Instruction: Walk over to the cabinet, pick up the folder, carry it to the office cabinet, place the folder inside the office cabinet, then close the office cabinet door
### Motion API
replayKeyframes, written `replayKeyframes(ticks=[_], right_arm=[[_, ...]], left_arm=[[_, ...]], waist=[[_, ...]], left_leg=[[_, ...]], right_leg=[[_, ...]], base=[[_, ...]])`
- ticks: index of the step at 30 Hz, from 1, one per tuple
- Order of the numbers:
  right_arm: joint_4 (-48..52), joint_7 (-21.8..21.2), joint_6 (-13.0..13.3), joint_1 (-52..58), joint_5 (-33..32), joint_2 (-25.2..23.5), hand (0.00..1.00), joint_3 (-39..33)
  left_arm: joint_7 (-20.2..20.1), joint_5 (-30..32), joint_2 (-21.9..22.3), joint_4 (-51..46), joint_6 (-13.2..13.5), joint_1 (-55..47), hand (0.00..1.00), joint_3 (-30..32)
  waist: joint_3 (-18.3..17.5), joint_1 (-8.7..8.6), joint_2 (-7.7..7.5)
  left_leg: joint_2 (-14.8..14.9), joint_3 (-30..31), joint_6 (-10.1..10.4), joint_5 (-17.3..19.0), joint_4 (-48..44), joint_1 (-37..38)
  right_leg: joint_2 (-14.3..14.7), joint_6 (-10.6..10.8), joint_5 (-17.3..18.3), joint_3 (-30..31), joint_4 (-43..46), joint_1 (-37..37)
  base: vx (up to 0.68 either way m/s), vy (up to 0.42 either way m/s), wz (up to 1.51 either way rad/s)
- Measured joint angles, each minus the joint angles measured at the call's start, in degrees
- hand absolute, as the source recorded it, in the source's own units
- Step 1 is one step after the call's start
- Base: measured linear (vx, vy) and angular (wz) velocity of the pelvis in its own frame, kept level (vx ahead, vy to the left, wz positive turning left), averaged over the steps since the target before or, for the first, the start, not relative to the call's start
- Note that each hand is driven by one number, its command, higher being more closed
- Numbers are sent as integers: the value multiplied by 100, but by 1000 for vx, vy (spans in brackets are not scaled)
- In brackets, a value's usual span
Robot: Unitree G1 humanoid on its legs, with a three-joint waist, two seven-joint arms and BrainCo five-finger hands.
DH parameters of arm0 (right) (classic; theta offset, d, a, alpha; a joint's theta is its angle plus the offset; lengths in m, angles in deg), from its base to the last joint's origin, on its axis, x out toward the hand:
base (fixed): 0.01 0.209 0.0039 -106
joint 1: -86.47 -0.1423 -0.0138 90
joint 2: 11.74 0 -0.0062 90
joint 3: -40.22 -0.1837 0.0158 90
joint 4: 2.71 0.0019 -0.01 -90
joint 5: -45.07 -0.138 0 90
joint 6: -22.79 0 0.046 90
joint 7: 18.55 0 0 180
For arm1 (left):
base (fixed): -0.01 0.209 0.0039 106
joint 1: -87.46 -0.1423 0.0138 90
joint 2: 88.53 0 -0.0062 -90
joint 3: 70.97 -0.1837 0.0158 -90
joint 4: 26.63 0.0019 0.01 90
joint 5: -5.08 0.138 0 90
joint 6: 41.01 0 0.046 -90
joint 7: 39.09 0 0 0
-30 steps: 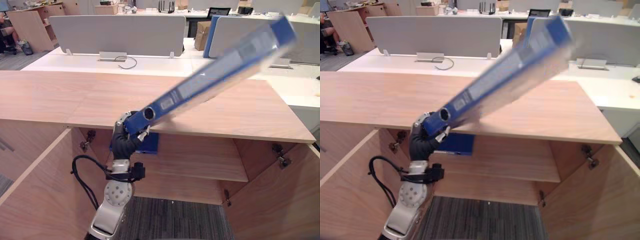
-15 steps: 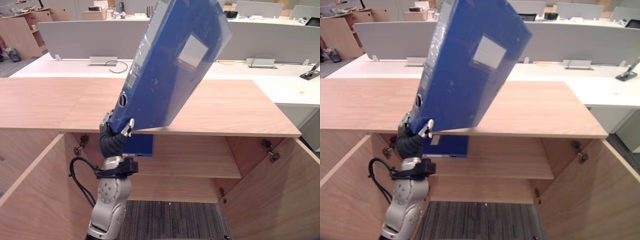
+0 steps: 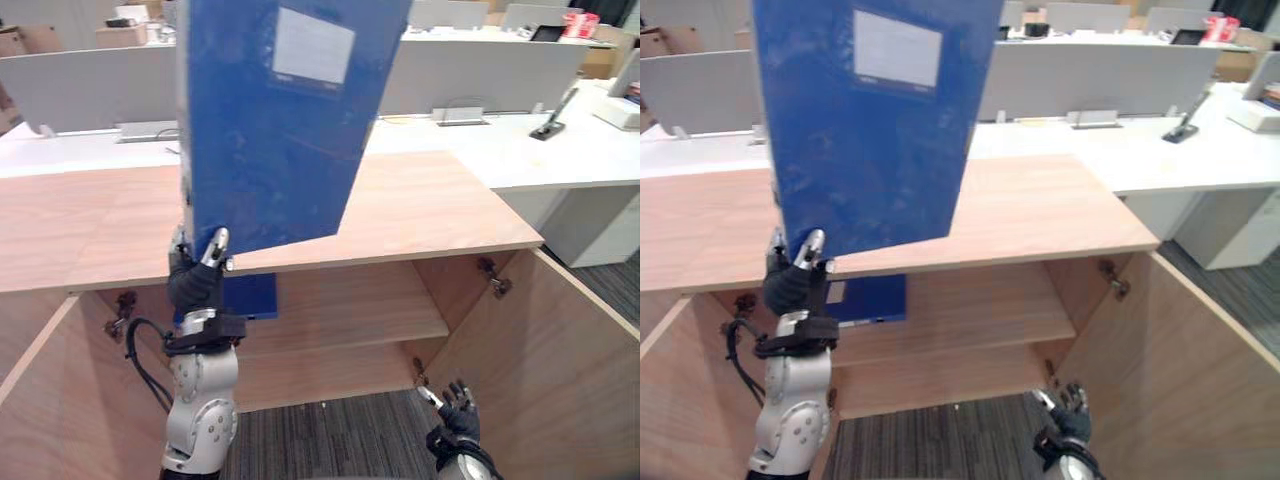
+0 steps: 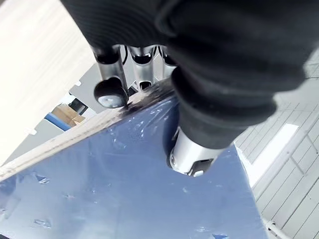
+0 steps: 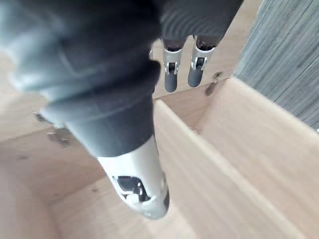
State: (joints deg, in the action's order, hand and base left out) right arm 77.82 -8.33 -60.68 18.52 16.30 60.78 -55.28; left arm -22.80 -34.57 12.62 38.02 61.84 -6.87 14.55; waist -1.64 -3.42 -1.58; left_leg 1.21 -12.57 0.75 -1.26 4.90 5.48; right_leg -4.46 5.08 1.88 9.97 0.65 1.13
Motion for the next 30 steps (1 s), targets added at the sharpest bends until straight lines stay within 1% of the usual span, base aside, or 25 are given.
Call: replayKeyframes(ticks=[1,2,4,5,8,11,13,16,19,21,22,24,26,28,30], right_arm=[[217,-62,10,64,-99,-5,0,9],[627,-246,45,159,-325,-8,0,-2],[1176,-441,133,195,-532,6,0,-38],[1541,-605,181,165,-663,9,0,-145],[2174,-885,279,-164,-852,115,0,-457],[2467,-1090,409,-571,-928,273,0,-636],[2528,-1204,437,-856,-1077,376,0,-667],[2516,-1246,464,-1484,-1284,564,0,-612],[2276,-1249,518,-2321,-1567,1052,0,-350],[1841,-1283,552,-3118,-1929,1592,0,133],[1710,-1306,564,-3325,-2006,1723,0,281],[1242,-1425,556,-4048,-2353,2113,0,738],[973,-1473,549,-4436,-2528,2265,0,970],[546,-1515,528,-4933,-2708,2387,0,1260],[126,-1516,506,-5337,-2910,2394,0,1499]], left_arm=[[-22,-34,0,0,9,-15,100,69],[-61,-109,4,0,11,-52,100,180],[-119,-169,12,0,11,-115,100,321],[-185,-187,21,0,11,-119,100,406],[-328,-275,20,1,11,-120,100,647],[-439,-313,20,1,12,-111,100,765],[-499,-318,20,8,12,-89,100,775],[-604,-387,18,157,17,110,100,692],[-670,-390,5,419,33,361,100,488],[-691,-389,-12,573,35,478,100,230],[-698,-389,-13,601,34,505,100,148],[-775,-388,-13,669,34,623,100,-150],[-823,-388,-13,669,34,654,100,-299],[-850,-387,-17,673,34,709,100,-467],[-851,-388,-32,699,36,777,100,-590]], waist=[[2,-17,3],[6,-63,7],[14,-74,8],[34,-77,10],[70,-76,13],[74,-74,14],[82,-52,15],[97,-9,18],[104,5,18],[111,21,27],[114,34,32],[146,132,72],[168,160,104],[187,250,127],[190,294,129]], left_leg=[[1,-3,2,2,0,0],[4,-16,39,-2,-6,13],[21,-85,46,44,-41,35],[24,-103,34,75,-102,29],[29,-141,-8,186,-249,20],[29,-150,-22,270,-373,-31],[25,-154,-40,318,-452,-46],[16,-149,-50,355,-524,-55],[1,-116,-53,354,-535,-54],[-6,-81,-66,344,-539,-57],[-7,-70,-70,340,-539,-60],[-8,-16,-84,318,-541,-82],[-10,59,-90,299,-539,-99],[-9,120,-98,272,-530,-127],[-8,196,-99,251,-529,-144]], right_leg=[[7,0,-2,23,-3,-8],[29,-16,-19,90,-6,-28],[54,-18,-49,202,-28,-28],[56,-16,-52,242,-37,-26],[53,-5,-58,289,-42,-10],[39,23,-77,290,-56,-7],[27,27,-79,290,-57,11],[8,28,-80,290,-53,39],[-4,28,-80,285,-47,58],[-7,28,-80,272,-40,77],[-7,28,-80,267,-36,88],[-7,27,-81,235,-26,102],[-13,27,-81,145,-21,120],[-14,26,-81,102,-20,119],[-18,25,-82,55,-21,129]], base=[[3,7,-33],[7,6,-25],[20,10,-32],[25,10,-25],[25,16,-16],[12,12,-4],[0,0,0],[0,0,0],[0,0,0],[5,14,4],[21,12,6],[25,10,12],[23,10,21],[28,14,18],[20,9,20]])
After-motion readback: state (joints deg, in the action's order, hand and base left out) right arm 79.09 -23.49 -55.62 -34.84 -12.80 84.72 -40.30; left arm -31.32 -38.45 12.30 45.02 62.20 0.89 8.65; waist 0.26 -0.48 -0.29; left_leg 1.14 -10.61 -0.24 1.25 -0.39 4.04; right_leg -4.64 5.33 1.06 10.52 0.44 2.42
